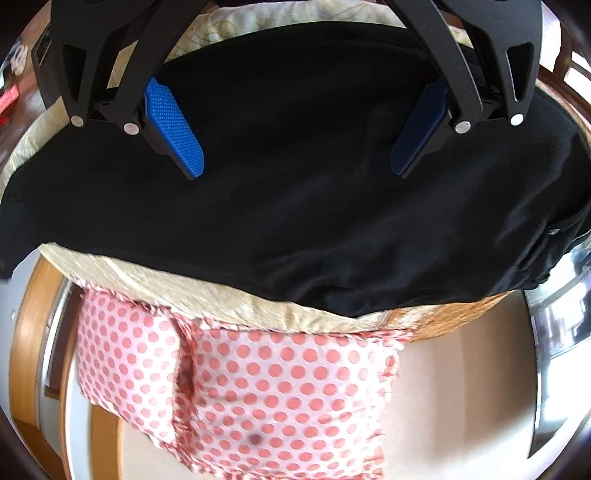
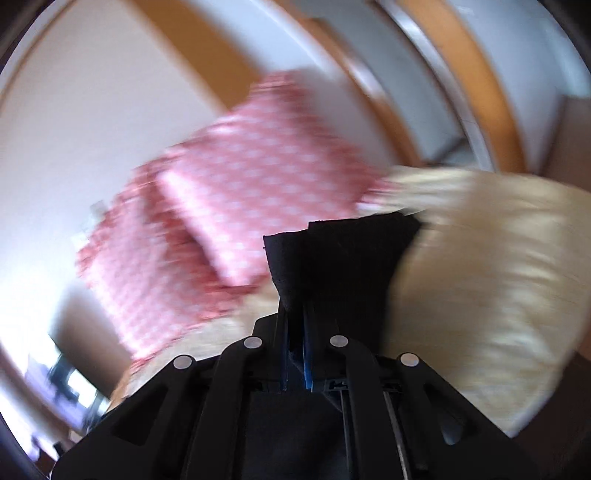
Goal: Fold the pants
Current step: 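Fold the held pants edge with the right gripper over the pants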
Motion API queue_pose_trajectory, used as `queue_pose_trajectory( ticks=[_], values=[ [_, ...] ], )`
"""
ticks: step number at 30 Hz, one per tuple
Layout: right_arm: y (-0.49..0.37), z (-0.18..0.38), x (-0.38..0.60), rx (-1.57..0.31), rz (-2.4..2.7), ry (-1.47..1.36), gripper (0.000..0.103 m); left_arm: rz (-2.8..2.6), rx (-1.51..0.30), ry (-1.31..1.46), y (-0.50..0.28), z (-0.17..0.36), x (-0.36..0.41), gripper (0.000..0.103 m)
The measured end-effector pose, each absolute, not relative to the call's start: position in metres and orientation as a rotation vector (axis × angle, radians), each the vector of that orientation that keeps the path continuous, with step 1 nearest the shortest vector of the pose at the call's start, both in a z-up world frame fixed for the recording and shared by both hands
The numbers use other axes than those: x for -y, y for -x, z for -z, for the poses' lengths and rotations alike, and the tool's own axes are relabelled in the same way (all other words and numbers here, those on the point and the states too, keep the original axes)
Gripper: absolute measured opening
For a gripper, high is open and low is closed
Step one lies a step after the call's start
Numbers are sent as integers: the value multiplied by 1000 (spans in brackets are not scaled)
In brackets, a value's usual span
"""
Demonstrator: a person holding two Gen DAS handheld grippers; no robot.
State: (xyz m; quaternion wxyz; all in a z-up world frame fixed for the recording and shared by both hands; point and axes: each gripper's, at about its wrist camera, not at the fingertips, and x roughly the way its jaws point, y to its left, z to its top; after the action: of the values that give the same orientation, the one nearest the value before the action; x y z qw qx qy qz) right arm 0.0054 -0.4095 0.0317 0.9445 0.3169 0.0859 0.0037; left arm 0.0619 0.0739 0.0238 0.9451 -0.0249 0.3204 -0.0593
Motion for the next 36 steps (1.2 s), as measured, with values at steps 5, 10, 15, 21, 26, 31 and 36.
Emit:
queue_pose_trajectory(
  ticks=[5,10,15,21,26,31,36],
  values=[
    [-60,-55,284,-241,-374,-523,6,62,-639,88,-59,-32,-91,101],
    [-103,0,159,-540,-586,-361,6,1,-640,121,-53,-33,-110,101],
    [-112,39,123,-693,-604,-314,6,-36,-653,123,-48,-31,-123,101],
    [-96,-4,125,-532,-608,-331,6,-51,-644,155,-49,-32,-131,101],
    [-85,21,86,-625,-689,-118,6,-47,-640,152,-49,-33,-129,101],
    [-54,21,73,-598,-768,65,30,-83,-614,119,-44,-37,-135,101],
    [-67,-8,94,-460,-647,-33,34,-128,-582,157,-39,-44,-152,101]
  ],
)
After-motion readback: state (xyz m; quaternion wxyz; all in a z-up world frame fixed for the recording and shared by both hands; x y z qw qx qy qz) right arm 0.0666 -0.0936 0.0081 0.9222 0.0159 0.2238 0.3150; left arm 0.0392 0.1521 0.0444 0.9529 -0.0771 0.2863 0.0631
